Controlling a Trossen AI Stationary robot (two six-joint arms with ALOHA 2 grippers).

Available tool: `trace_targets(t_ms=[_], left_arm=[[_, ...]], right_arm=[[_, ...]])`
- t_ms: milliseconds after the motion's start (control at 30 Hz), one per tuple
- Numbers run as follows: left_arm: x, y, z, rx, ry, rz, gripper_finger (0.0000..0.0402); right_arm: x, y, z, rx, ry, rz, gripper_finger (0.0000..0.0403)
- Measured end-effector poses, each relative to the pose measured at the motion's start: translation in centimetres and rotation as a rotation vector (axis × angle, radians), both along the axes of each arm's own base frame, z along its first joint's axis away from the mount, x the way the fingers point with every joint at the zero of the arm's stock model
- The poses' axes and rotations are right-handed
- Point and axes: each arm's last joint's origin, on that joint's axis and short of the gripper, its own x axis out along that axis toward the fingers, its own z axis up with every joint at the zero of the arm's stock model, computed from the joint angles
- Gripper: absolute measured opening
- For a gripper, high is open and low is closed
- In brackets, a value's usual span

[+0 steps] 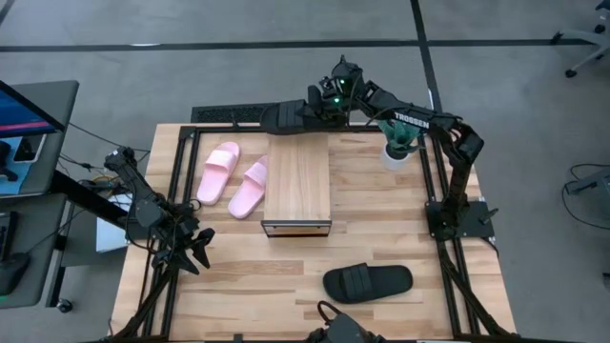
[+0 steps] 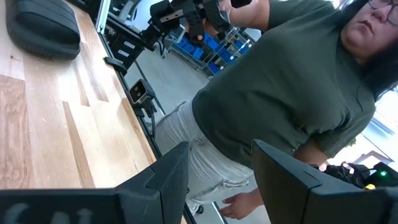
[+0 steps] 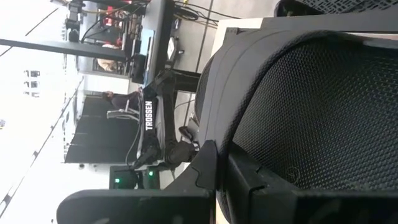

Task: Pick and place slides into the shelf
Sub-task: Put the top black slide on the shelf

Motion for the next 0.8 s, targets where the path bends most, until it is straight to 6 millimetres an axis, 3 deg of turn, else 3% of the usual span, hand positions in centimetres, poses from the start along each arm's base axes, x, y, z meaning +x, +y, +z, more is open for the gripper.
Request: trace_targets(t_ms=[333, 800], left_arm=[[0.00, 0.00, 0.00, 0.000, 0.000, 0.000, 0.0162], [0.00, 0.00, 0.01, 0.000, 0.000, 0.000, 0.0162]], right_arm=[[0.71, 1.02, -0.01, -0.002, 0.002, 0.023, 0.0003], [0.72, 0.99, -0.02, -0.007, 0.008, 0.002, 0.0004]])
